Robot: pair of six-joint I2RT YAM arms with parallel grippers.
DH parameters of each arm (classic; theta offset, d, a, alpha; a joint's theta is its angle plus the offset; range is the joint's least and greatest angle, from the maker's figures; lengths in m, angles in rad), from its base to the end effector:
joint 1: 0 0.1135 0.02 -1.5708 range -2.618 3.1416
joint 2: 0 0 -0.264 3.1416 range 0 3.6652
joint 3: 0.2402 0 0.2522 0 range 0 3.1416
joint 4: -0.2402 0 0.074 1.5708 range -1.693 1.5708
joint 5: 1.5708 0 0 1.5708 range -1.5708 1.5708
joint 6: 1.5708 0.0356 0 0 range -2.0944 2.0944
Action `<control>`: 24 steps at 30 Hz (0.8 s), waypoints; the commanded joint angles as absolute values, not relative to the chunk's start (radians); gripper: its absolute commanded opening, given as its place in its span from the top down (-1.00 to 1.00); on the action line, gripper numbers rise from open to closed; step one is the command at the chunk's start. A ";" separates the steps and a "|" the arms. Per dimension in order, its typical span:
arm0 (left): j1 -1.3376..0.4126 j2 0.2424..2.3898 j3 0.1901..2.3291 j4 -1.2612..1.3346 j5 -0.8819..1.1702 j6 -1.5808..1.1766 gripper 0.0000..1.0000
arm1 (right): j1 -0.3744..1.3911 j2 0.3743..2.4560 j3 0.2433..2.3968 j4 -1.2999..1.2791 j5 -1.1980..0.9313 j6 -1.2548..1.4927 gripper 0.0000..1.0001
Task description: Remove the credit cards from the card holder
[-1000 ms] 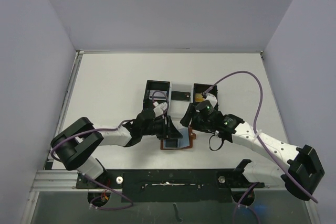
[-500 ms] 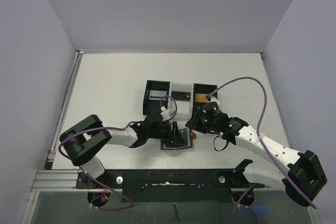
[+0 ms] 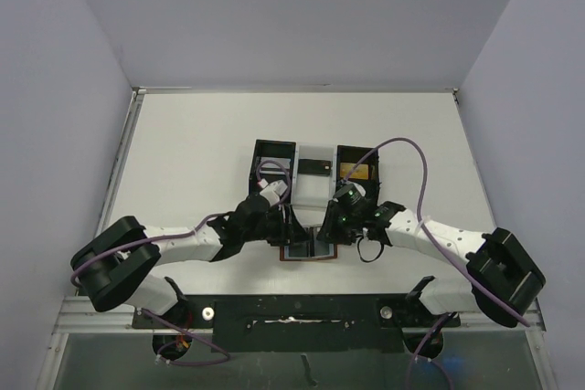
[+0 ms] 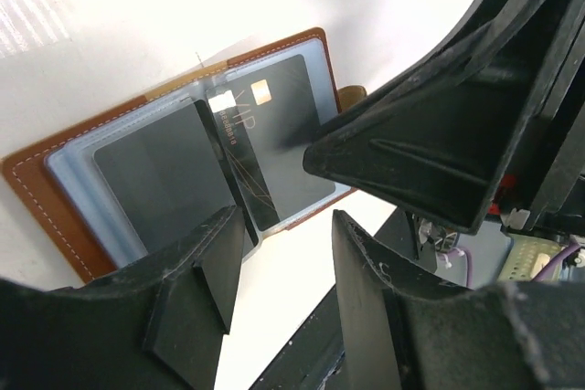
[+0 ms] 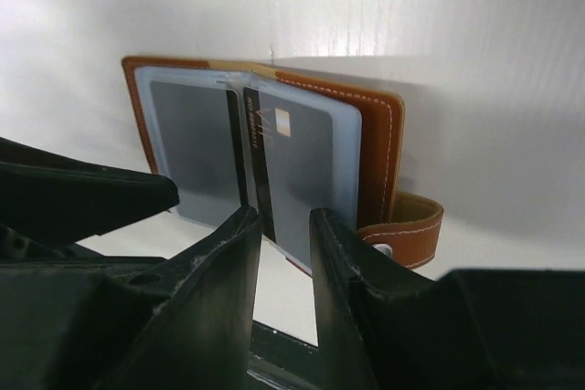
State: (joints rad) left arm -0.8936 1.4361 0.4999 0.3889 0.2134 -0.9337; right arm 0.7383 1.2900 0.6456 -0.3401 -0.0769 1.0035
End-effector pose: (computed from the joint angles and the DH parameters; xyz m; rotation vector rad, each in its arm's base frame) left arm 0.1639 -0.2159 0.1568 0.0960 2.3951 -1.2206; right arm 0.1751 0.1631 0.1768 0.3303 2.7165 0.6996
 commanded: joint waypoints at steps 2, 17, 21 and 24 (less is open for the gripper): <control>-0.887 1.444 0.548 0.386 0.238 -0.896 0.14 | 0.749 1.314 0.670 -0.392 0.003 0.979 0.37; -0.885 1.619 0.621 0.347 0.261 -0.882 0.14 | 0.795 1.347 0.580 -0.310 0.064 1.087 0.37; -0.886 1.628 0.600 0.345 0.232 -0.907 0.14 | 0.785 1.317 0.564 -0.311 0.068 1.084 0.34; -0.885 1.632 0.577 0.381 0.233 -0.926 0.15 | 0.777 1.300 0.557 -0.298 0.054 1.077 0.32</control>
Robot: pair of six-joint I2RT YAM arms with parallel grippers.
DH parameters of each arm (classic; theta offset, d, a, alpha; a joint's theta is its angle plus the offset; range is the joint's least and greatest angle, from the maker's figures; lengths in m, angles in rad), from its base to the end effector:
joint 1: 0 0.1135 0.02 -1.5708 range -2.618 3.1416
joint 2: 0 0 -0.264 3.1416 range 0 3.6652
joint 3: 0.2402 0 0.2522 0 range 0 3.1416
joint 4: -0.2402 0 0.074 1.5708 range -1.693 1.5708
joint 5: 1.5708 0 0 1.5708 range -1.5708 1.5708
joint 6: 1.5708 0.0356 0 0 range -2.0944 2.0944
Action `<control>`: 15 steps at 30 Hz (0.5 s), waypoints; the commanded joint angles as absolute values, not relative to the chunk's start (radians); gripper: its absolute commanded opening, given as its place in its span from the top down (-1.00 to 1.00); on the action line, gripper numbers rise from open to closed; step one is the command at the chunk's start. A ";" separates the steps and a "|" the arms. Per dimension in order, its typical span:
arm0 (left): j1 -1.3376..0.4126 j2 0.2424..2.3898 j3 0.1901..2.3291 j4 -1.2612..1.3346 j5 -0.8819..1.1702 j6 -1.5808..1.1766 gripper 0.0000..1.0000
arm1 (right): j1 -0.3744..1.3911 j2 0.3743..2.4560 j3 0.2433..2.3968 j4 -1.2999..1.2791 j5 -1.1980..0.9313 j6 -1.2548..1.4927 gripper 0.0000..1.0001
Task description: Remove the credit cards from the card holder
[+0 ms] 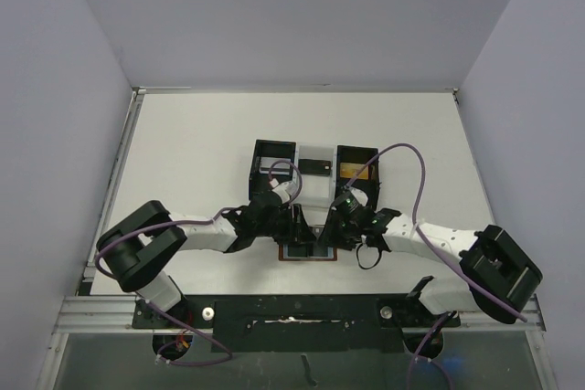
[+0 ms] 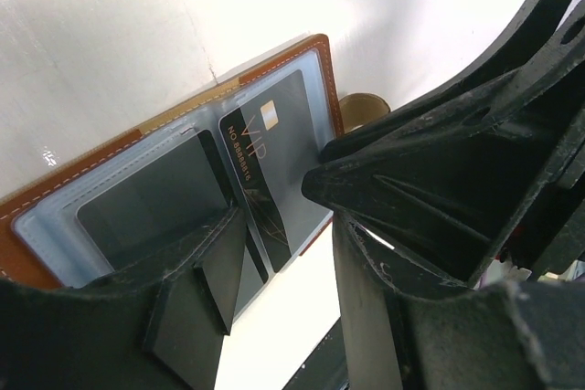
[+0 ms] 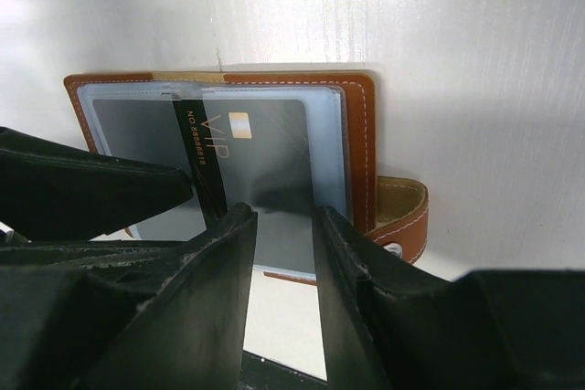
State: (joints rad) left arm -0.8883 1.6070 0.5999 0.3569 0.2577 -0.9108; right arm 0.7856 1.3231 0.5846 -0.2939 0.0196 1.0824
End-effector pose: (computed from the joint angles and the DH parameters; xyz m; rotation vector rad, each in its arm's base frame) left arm 0.1806 -0.2366 0.1367 0.1328 2.5071 -1.1746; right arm 0.1652 0.1643 0.1548 0.4133 2.7140 0.5930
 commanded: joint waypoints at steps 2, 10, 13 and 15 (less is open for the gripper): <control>-0.885 1.641 0.574 0.393 0.237 -0.934 0.16 | 0.776 1.292 0.557 -0.296 0.051 1.073 0.32; -0.885 1.626 0.549 0.406 0.233 -0.948 0.22 | 0.744 1.296 0.611 -0.338 0.073 1.044 0.39; -0.885 1.624 0.551 0.402 0.234 -0.947 0.22 | 0.740 1.312 0.621 -0.333 0.061 1.039 0.41; -0.885 1.624 0.549 0.402 0.232 -0.948 0.23 | 0.740 1.320 0.610 -0.311 0.047 1.032 0.42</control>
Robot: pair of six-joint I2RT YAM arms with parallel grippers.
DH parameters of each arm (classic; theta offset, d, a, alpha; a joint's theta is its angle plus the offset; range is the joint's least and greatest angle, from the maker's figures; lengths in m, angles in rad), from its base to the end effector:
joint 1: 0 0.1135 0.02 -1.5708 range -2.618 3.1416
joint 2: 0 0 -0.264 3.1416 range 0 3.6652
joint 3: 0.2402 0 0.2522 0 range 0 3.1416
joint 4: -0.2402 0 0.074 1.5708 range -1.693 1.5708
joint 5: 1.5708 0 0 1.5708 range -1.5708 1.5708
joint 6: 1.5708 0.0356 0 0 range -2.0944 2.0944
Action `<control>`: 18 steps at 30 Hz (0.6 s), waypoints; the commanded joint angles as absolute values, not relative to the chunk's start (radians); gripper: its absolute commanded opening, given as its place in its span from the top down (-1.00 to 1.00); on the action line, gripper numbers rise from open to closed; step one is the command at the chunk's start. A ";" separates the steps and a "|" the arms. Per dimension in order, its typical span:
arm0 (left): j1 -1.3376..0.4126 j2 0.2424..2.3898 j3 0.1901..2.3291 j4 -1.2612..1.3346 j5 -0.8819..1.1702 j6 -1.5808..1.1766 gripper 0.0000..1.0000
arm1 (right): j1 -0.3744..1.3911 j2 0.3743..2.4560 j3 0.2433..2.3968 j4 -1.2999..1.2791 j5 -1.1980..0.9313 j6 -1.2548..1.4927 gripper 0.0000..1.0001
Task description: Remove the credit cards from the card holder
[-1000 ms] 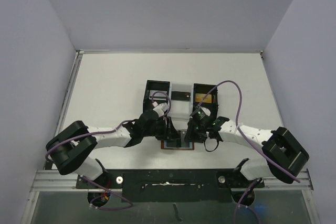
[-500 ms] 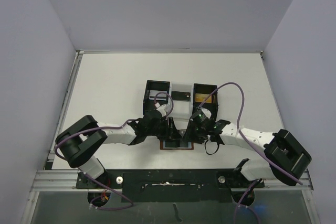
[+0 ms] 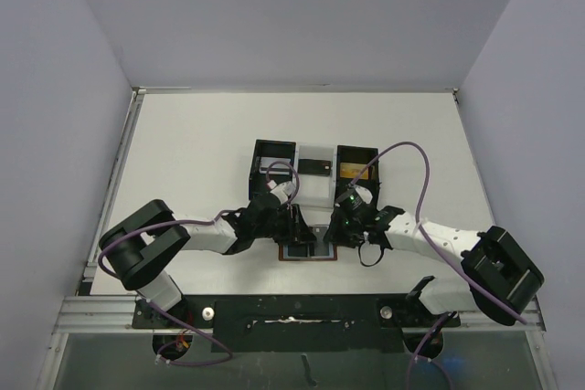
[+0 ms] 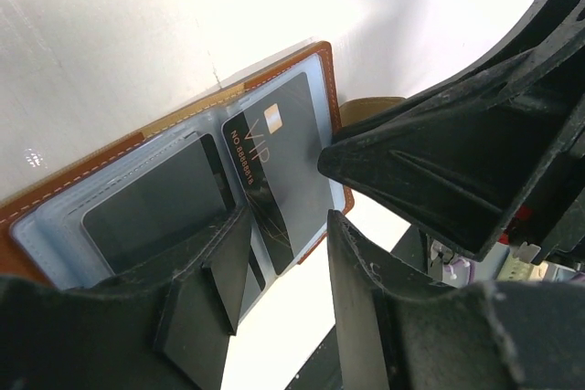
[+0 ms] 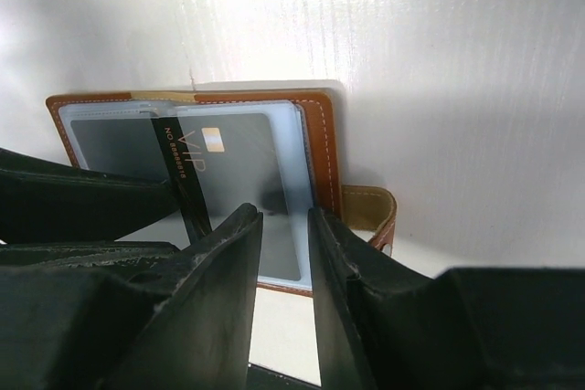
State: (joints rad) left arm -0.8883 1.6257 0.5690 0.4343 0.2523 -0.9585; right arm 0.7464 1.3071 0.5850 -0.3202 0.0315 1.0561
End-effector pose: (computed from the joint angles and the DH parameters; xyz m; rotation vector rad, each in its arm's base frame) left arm 0.1794 -0.2348 0.1301 0.0746 2.4928 -1.2092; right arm 0.1696 0.1553 0.1569 0.4336 2.7018 0.5538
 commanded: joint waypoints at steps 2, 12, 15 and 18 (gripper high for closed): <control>-0.885 1.623 0.546 0.411 0.227 -0.953 0.24 | 0.738 1.336 0.596 -0.295 0.027 1.030 0.45; -0.884 1.620 0.522 0.460 0.232 -0.991 0.31 | 0.738 1.344 0.530 -0.207 -0.028 1.064 0.66; -0.883 1.614 0.502 0.491 0.226 -1.012 0.34 | 0.739 1.343 0.531 -0.209 -0.030 1.062 0.68; -0.879 1.599 0.487 0.511 0.217 -1.028 0.36 | 0.739 1.338 0.529 -0.209 -0.037 1.055 0.76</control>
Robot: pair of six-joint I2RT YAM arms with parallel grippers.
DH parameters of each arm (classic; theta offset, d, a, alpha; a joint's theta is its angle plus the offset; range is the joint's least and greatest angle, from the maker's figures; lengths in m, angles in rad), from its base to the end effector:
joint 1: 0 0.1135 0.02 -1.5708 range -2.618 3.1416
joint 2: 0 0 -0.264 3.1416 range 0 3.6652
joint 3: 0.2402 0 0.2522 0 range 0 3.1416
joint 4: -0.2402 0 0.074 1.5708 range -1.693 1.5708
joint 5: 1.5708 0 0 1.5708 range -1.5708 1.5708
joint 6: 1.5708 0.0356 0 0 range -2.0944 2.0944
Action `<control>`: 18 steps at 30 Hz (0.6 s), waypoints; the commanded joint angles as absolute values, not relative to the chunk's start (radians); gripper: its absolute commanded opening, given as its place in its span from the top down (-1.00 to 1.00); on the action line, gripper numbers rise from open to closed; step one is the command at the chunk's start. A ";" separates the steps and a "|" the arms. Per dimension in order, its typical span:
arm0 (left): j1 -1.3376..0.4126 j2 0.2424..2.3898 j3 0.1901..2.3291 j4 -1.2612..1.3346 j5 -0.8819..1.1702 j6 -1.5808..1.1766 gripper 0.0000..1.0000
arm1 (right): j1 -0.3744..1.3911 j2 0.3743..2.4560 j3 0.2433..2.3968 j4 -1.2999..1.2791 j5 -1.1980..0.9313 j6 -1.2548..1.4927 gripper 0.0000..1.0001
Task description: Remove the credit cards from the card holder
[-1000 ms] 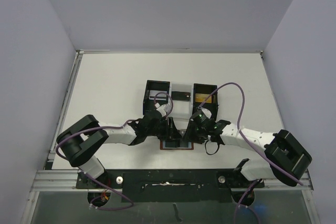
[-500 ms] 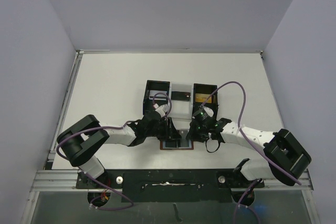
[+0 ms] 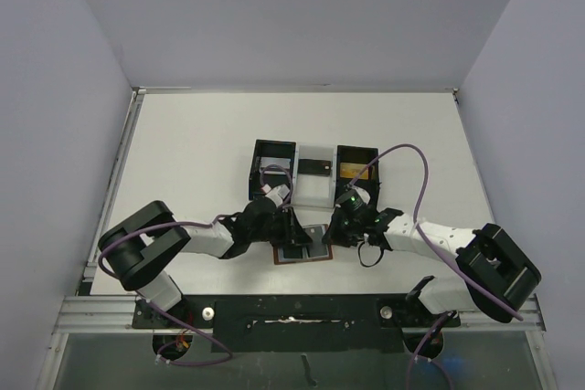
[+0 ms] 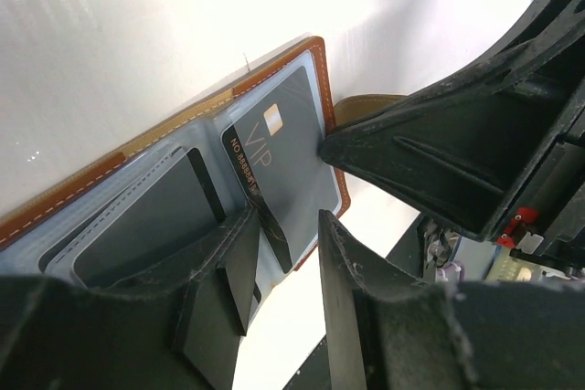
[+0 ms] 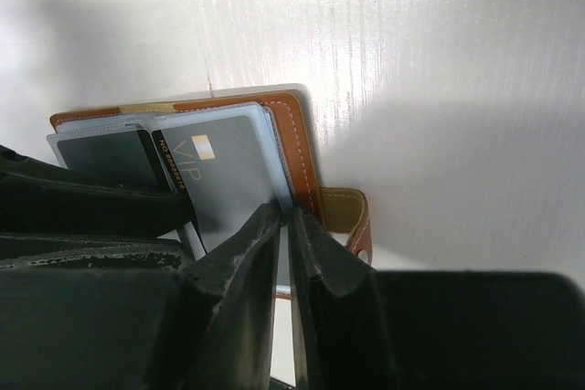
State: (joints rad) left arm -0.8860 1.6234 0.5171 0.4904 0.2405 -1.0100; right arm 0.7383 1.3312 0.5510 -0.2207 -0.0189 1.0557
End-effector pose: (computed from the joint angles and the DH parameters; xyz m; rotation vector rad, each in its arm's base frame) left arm 0.1743 -0.2268 0.1223 0.0011 2.4971 -1.2230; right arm 0.1717 0.1572 0.1480 0.4239 2.6960 0.6408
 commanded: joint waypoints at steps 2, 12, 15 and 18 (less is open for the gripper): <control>-0.880 1.584 0.483 0.503 0.206 -1.031 0.36 | 0.739 1.333 0.531 -0.211 -0.041 1.051 0.82; -0.878 1.487 0.509 0.373 0.141 -0.978 0.28 | 0.738 1.264 0.650 -0.328 -0.009 0.979 0.63; -0.879 1.473 0.505 0.361 0.131 -0.974 0.27 | 0.739 1.255 0.670 -0.320 -0.021 0.965 0.65; -0.878 1.475 0.498 0.359 0.132 -0.973 0.27 | 0.739 1.263 0.661 -0.279 -0.049 0.960 0.67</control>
